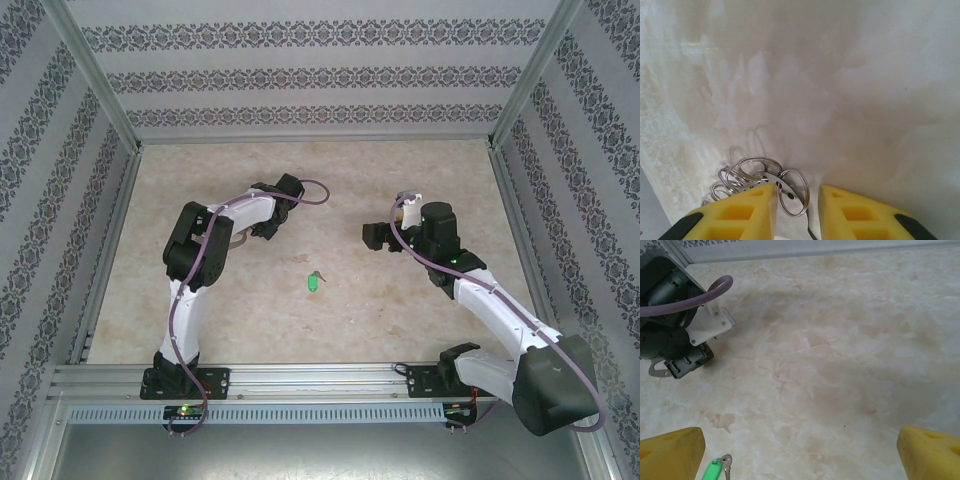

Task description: Put the keys on the keyring

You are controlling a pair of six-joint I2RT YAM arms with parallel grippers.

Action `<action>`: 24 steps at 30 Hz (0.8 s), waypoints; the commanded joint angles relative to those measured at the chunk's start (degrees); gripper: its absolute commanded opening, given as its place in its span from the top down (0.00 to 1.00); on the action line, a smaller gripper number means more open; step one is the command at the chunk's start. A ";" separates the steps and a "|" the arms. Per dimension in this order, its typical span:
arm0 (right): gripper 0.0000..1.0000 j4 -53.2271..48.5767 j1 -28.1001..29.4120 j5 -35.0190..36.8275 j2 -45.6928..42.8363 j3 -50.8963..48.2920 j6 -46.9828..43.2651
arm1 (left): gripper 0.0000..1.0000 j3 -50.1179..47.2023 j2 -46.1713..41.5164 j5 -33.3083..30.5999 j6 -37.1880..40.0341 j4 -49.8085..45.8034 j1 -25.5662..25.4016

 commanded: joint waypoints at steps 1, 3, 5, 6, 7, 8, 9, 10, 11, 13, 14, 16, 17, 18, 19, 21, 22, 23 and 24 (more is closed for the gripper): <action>0.02 1.45 -0.38 0.65 -0.66 -0.69 0.67 | 0.73 0.80 1.86 -1.68 1.43 -2.44 0.06; 0.02 1.44 -0.51 0.64 -0.72 -0.78 0.73 | 0.74 0.98 2.19 -2.16 1.61 -2.49 0.08; 0.02 1.56 -0.60 0.45 -0.76 -0.78 0.77 | 0.75 1.23 2.58 -2.83 1.85 -2.62 0.10; 0.02 1.55 -0.56 0.42 -0.81 -0.78 0.83 | 0.76 1.41 2.80 -3.11 1.96 -2.70 0.09; 0.02 1.55 -0.55 0.39 -0.92 -0.78 0.82 | 0.76 1.50 2.95 -3.29 2.05 -2.66 0.10; 0.02 1.54 -0.60 0.56 -0.96 -0.87 0.75 | 0.76 1.59 3.06 -3.54 2.11 -2.75 0.19; 0.02 1.53 -0.59 0.57 -1.07 -0.87 0.74 | 0.77 1.59 3.13 -3.67 2.14 -2.78 0.30; 0.02 1.66 -0.67 0.57 -1.09 -0.95 0.74 | 0.77 1.56 3.10 -3.71 2.15 -2.81 0.36; 0.02 1.67 -0.64 0.57 -1.04 -0.96 0.71 | 0.77 1.46 3.07 -3.72 2.18 -2.80 0.38; 0.02 1.75 -0.71 0.58 -1.05 -1.04 0.83 | 0.77 1.24 3.13 -3.59 2.40 -2.58 0.41; 0.02 1.83 -0.64 0.54 -1.03 -1.05 0.88 | 0.77 1.15 3.20 -3.58 2.49 -2.47 0.51; 0.02 1.80 -0.80 0.49 -1.01 -1.05 0.90 | 0.77 1.30 3.36 -3.75 2.58 -2.36 0.72; 0.02 1.79 -0.80 0.55 -0.96 -1.05 0.83 | 0.77 1.31 3.47 -3.98 2.65 -2.16 0.77; 0.02 1.83 -0.83 0.50 -0.93 -1.11 0.86 | 0.77 1.25 3.41 -4.23 2.71 -1.95 0.89; 0.02 1.87 -0.81 0.48 -0.97 -1.13 0.86 | 0.77 1.29 3.53 -4.50 2.80 -1.86 1.03; 0.02 2.02 -0.85 0.46 -0.86 -1.13 0.92 | 0.78 1.55 3.63 -4.64 2.91 -1.80 1.24; 0.02 2.03 -0.82 0.34 -0.81 -1.13 0.99 | 0.78 1.73 3.77 -4.78 3.02 -1.78 1.29; 0.02 2.11 -0.83 0.30 -0.74 -1.13 0.96 | 0.78 1.79 3.88 -4.90 3.10 -1.76 1.26; 0.02 2.16 -0.91 0.36 -0.79 -1.22 0.92 | 0.78 1.89 4.01 -5.07 3.20 -1.80 1.32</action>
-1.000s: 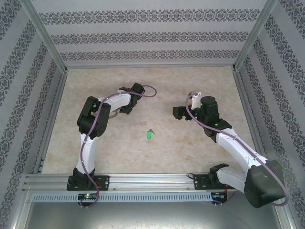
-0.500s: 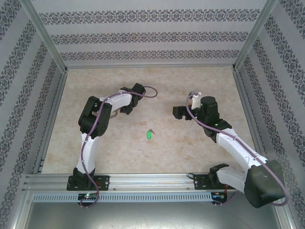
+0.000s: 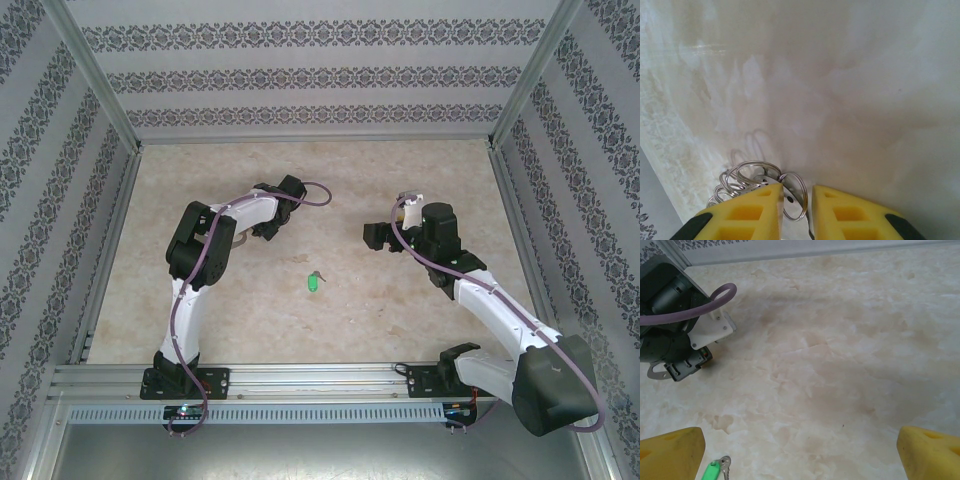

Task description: Put the keys on the keyring

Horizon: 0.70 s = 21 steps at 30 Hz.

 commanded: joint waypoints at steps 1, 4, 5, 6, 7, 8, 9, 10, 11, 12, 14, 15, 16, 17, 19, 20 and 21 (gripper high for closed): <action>0.02 1.46 -0.51 0.33 -0.73 -0.57 0.43 | 0.78 0.78 2.72 -3.15 1.44 -1.06 1.76; 0.02 1.46 -0.57 0.45 -0.67 -0.57 0.34 | 0.78 0.82 2.98 -3.06 1.60 -0.89 1.94; 0.02 1.53 -0.55 0.40 -0.65 -0.57 0.37 | 0.78 0.85 3.09 -3.16 1.70 -0.74 2.02; 0.02 1.61 -0.57 0.46 -0.68 -0.57 0.36 | 0.78 0.92 3.27 -3.25 1.79 -0.77 2.13; 0.02 1.61 -0.53 0.40 -0.68 -0.56 0.37 | 0.78 1.01 3.33 -3.27 1.77 -0.79 2.19; 0.02 1.54 -0.58 0.55 -0.54 -0.57 0.38 | 0.78 1.09 3.33 -3.23 1.77 -0.79 2.29; 0.02 1.67 -0.52 0.52 -0.52 -0.65 0.33 | 0.78 1.20 3.50 -3.14 1.84 -0.77 2.37; 0.02 1.72 -0.62 0.51 -0.44 -0.65 0.32 | 0.78 1.29 3.49 -3.14 1.89 -0.69 2.39; 0.02 1.77 -0.61 0.56 -0.40 -0.65 0.32 | 0.79 1.31 3.45 -3.15 1.87 -0.63 2.47; 0.02 1.84 -0.65 0.49 -0.31 -0.65 0.38 | 0.80 1.41 3.54 -3.13 1.87 -0.71 2.46; 0.02 1.92 -0.66 0.48 -0.24 -0.57 0.32 | 0.81 1.44 3.52 -3.08 1.97 -0.65 2.43; 0.02 1.90 -0.65 0.48 -0.16 -0.57 0.41 | 0.82 1.45 3.52 -3.04 1.98 -0.66 2.56; 0.02 1.89 -0.69 0.54 -0.30 -0.57 0.41 | 0.82 1.44 3.52 -3.04 1.98 -0.64 2.57; 0.02 1.92 -0.67 0.50 -0.42 -0.65 0.34 | 0.84 1.44 3.52 -2.96 1.98 -0.66 2.65; 0.02 1.96 -0.77 0.68 -0.57 -0.73 0.33 | 0.85 1.44 3.52 -2.98 1.97 -0.64 2.64; 0.02 1.95 -0.77 0.73 -0.64 -0.74 0.36 | 0.85 1.44 3.54 -3.00 1.98 -0.58 2.61; 0.02 1.95 -0.78 0.66 -0.65 -0.74 0.38 | 0.86 1.45 3.52 -2.98 1.98 -0.58 2.62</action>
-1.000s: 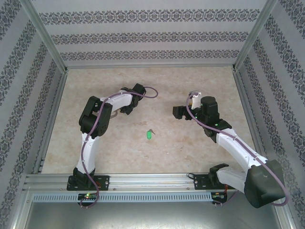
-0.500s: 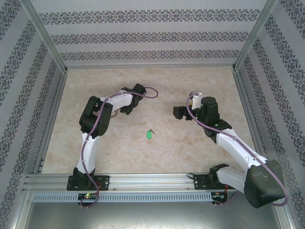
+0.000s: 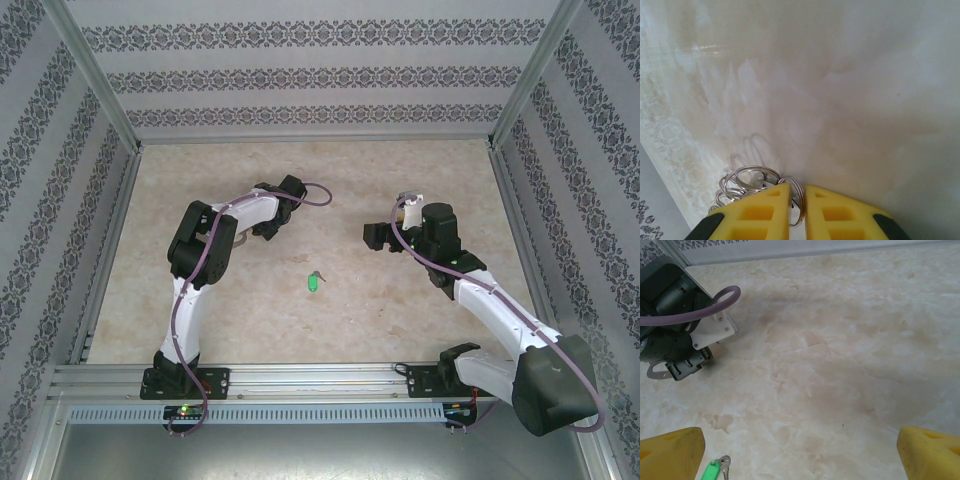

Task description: Put the keys on the keyring

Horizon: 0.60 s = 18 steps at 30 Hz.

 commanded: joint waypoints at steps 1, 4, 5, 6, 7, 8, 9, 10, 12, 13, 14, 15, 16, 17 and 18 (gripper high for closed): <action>0.02 1.96 -0.79 0.65 -0.67 -0.71 0.32 | 0.86 0.54 2.67 -2.79 0.93 -0.01 2.53; 0.02 1.98 -0.79 0.51 -0.69 -0.80 0.33 | 0.88 0.74 2.61 -2.61 0.82 -0.43 2.50; 0.02 2.01 -0.76 0.54 -0.68 -0.80 0.26 | 0.89 0.96 2.61 -2.46 0.68 -0.99 2.54; 0.02 2.10 -0.81 0.50 -0.68 -0.89 0.31 | 0.89 1.27 2.40 -2.45 0.42 -1.40 2.47; 0.02 2.20 -0.89 0.48 -0.56 -0.90 0.27 | 0.90 1.34 2.09 -2.41 0.38 -1.70 2.24; 0.02 2.22 -0.87 0.55 -0.48 -0.90 0.26 | 0.90 1.46 1.76 -2.41 0.32 -2.00 2.01; 0.02 2.23 -0.93 0.53 -0.43 -0.90 0.24 | 0.91 1.41 1.35 -2.50 0.23 -2.20 1.73; 0.02 2.22 -0.92 0.52 -0.57 -0.90 0.26 | 0.91 1.35 0.71 -2.63 0.07 -2.45 1.44; 0.02 2.19 -0.90 0.48 -0.60 -0.98 0.33 | 0.93 1.01 -0.57 -2.68 -0.25 -2.80 0.80; 0.02 2.30 -0.88 0.48 -0.72 -0.96 0.40 | 0.94 0.83 -1.44 -2.63 -0.47 -3.06 0.42; 0.02 2.31 -0.90 0.49 -0.75 -0.98 0.37 | 0.94 0.46 -2.18 -2.51 -0.77 -3.26 0.03; 0.02 2.23 -0.86 0.53 -0.78 -0.98 0.44 | 0.95 -0.24 -3.34 -2.36 -1.12 -3.22 -0.48; 0.02 2.12 -0.85 0.49 -0.90 -0.97 0.41 | 0.95 -1.09 -4.66 -1.79 -1.54 -3.24 -1.01; 0.02 2.07 -0.90 0.56 -1.02 -0.98 0.50 | 0.95 -1.93 -6.02 -1.03 -1.97 -3.21 -1.34; 0.02 2.05 -0.86 0.48 -1.13 -1.07 0.58 | 0.96 -2.90 -7.80 0.24 -2.72 -3.15 -1.79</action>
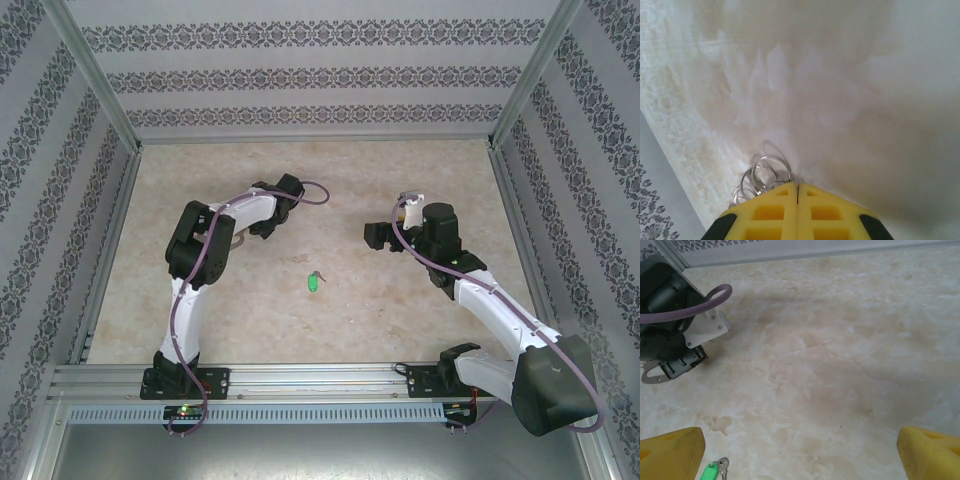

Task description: Put the keys on the keyring

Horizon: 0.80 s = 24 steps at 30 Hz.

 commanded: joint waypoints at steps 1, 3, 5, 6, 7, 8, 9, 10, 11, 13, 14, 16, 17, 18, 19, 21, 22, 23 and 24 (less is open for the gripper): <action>0.02 1.66 -0.52 0.44 -1.22 -0.97 0.75 | 0.96 -2.70 -7.66 3.34 -3.04 -2.59 -1.96; 0.02 1.75 -0.49 0.00 -1.35 -0.96 1.23 | 0.97 -4.54 -11.69 6.49 -4.47 -2.19 -2.55; 0.02 1.40 -0.55 -0.71 -1.46 -0.77 1.55 | 1.00 -6.75 -16.27 10.39 -5.80 -1.32 -2.89; 0.02 1.23 -0.54 -1.25 -1.58 -0.67 1.76 | 1.00 -8.04 -18.72 12.35 -6.38 -0.76 -2.91; 0.03 1.00 -0.50 -2.05 -1.73 -0.64 1.77 | 1.00 -9.52 -21.29 14.46 -6.90 -0.17 -2.92; 0.03 0.96 -0.51 -2.97 -2.12 -0.70 1.80 | 1.00 -10.73 -23.50 16.37 -7.16 0.36 -2.96; 0.04 0.96 -0.48 -3.80 -2.68 -0.93 1.97 | 1.00 -12.11 -25.87 18.35 -7.40 1.08 -2.93; 0.04 1.25 -0.56 -4.74 -3.32 -1.23 2.17 | 1.00 -13.42 -28.28 20.19 -7.52 1.72 -2.96; 0.04 1.50 -0.49 -5.52 -3.86 -1.52 2.29 | 1.00 -14.56 -30.23 22.01 -7.58 2.44 -2.91; 0.05 2.26 -0.51 -8.15 -5.20 -2.30 2.61 | 1.00 -17.16 -34.74 25.80 -7.57 4.48 -2.96; 0.05 2.83 -0.50 -9.34 -5.82 -2.70 2.84 | 1.00 -17.84 -36.52 27.34 -7.58 4.94 -2.97; 0.06 3.63 -0.25 -11.83 -7.13 -3.34 3.05 | 1.00 -19.50 -40.23 31.35 -7.49 6.10 -2.94; 0.07 3.63 0.05 -12.56 -7.80 -3.46 3.05 | 1.00 -20.02 -41.48 32.98 -7.34 6.47 -2.92; 0.07 3.55 0.27 -13.13 -8.63 -3.63 2.90 | 1.00 -20.65 -43.05 34.92 -7.23 6.88 -2.92; 0.07 3.48 0.65 -13.67 -9.49 -3.81 2.72 | 1.00 -21.21 -44.40 36.57 -7.25 7.32 -2.96; 0.08 3.43 1.23 -14.49 -11.10 -4.12 2.32 | 1.00 -22.30 -46.77 39.50 -7.14 8.10 -2.91; 0.08 3.55 1.43 -15.00 -11.91 -4.33 2.07 | 1.00 -22.75 -47.81 40.50 -7.09 8.45 -2.94; 0.08 3.58 1.71 -15.40 -12.44 -4.45 1.80 | 1.00 -23.03 -48.67 41.03 -7.05 8.56 -2.97; 0.09 3.61 1.96 -15.91 -13.01 -4.53 1.54 | 1.00 -23.28 -49.53 41.53 -6.96 8.74 -2.91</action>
